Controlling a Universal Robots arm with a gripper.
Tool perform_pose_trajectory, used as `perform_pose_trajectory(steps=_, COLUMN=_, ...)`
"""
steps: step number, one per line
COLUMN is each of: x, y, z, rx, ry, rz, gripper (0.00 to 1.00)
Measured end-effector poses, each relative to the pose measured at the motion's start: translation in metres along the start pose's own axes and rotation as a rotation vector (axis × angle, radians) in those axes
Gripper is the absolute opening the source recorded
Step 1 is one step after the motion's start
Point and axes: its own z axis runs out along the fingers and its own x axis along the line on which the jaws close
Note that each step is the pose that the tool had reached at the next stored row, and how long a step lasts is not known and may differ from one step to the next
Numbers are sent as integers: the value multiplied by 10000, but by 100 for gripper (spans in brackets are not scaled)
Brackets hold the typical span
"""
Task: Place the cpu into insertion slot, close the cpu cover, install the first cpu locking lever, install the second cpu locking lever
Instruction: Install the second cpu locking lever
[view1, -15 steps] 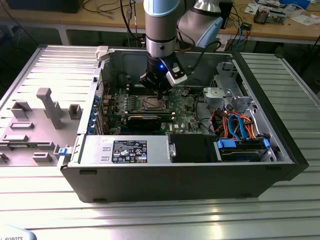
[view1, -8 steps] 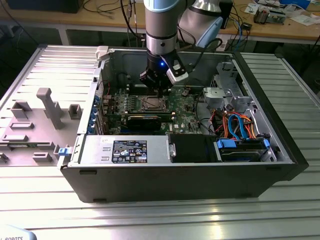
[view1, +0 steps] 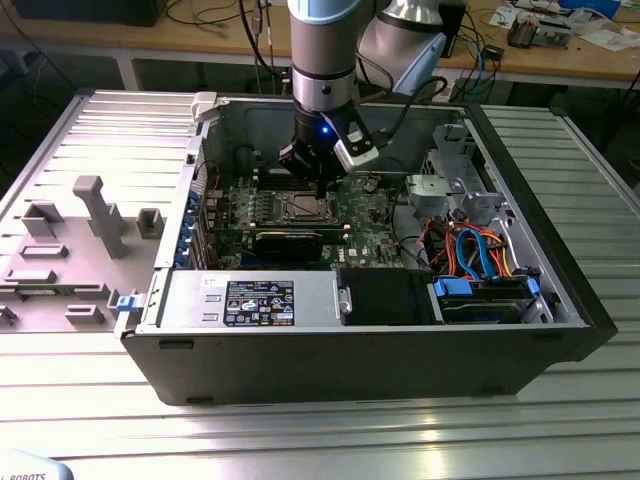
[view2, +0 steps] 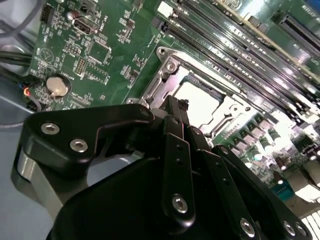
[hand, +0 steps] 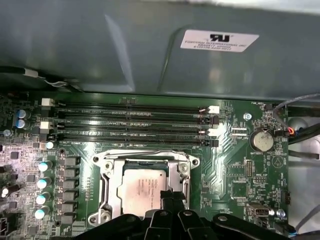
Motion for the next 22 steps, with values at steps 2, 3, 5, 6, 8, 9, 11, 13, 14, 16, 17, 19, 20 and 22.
perform_pose_trajectory(steps=2, x=-5, y=3, z=-66, rx=-2, ry=-1, rz=-1, gripper=11)
perform_pose_trajectory(steps=3, x=-6, y=3, z=-85, rx=-1, ry=1, rz=-1, gripper=11)
perform_pose_trajectory(steps=5, x=-6, y=-2, z=-90, rx=-5, ry=6, rz=-2, gripper=11)
perform_pose_trajectory(steps=6, x=-6, y=-16, z=-92, rx=-2, ry=9, rz=-2, gripper=11)
perform_pose_trajectory(steps=8, x=-5, y=-45, z=-93, rx=-2, ry=9, rz=-1, gripper=11)
perform_pose_trajectory(steps=9, x=-4, y=-62, z=-93, rx=-2, ry=9, rz=-2, gripper=11)
perform_pose_trajectory(steps=11, x=-2, y=-124, z=-96, rx=-3, ry=8, rz=-1, gripper=11)
perform_pose_trajectory(steps=13, x=0, y=-161, z=-99, rx=-2, ry=9, rz=-1, gripper=11)
perform_pose_trajectory(steps=14, x=0, y=-167, z=-106, rx=0, ry=9, rz=-1, gripper=11)
perform_pose_trajectory(steps=16, x=-3, y=-169, z=-154, rx=-1, ry=13, rz=1, gripper=11)
perform_pose_trajectory(steps=17, x=-4, y=-169, z=-171, rx=-1, ry=17, rz=0, gripper=11)
perform_pose_trajectory(steps=19, x=-5, y=-170, z=-178, rx=-6, ry=19, rz=0, gripper=11)
perform_pose_trajectory(steps=20, x=-5, y=-173, z=-180, rx=-3, ry=24, rz=-1, gripper=11)
perform_pose_trajectory(steps=22, x=-4, y=-195, z=-181, rx=-1, ry=34, rz=1, gripper=11)
